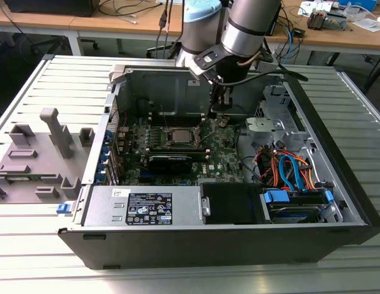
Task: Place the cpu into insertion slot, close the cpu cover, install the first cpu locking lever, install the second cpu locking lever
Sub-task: 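Close the cpu cover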
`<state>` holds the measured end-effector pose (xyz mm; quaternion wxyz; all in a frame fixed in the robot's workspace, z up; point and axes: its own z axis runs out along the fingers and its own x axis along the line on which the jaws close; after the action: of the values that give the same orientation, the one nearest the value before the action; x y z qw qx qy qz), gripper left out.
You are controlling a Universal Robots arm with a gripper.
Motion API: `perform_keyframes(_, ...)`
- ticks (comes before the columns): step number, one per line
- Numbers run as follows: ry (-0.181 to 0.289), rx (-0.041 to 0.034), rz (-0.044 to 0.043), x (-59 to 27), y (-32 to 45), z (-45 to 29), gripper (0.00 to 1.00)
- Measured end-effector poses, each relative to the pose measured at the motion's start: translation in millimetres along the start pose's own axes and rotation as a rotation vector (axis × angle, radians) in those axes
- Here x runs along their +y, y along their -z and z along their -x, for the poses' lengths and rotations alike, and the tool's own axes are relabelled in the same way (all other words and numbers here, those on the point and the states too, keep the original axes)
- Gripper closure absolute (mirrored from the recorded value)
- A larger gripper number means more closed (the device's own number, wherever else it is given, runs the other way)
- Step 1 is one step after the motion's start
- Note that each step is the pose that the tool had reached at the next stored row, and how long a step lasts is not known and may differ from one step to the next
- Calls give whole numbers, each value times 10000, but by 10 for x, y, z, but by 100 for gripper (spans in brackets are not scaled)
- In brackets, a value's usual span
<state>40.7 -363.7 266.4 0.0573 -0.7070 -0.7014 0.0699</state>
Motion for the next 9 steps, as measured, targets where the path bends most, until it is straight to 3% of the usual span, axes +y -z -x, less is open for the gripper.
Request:
perform_keyframes(4,8,-3,-471,187,34,-1,89)
perform_keyframes(5,12,-5,-647,247,42,-2,89)
perform_keyframes(6,15,-5,-769,295,45,-2,89)
perform_keyframes(9,18,-8,-960,418,13,-4,89)
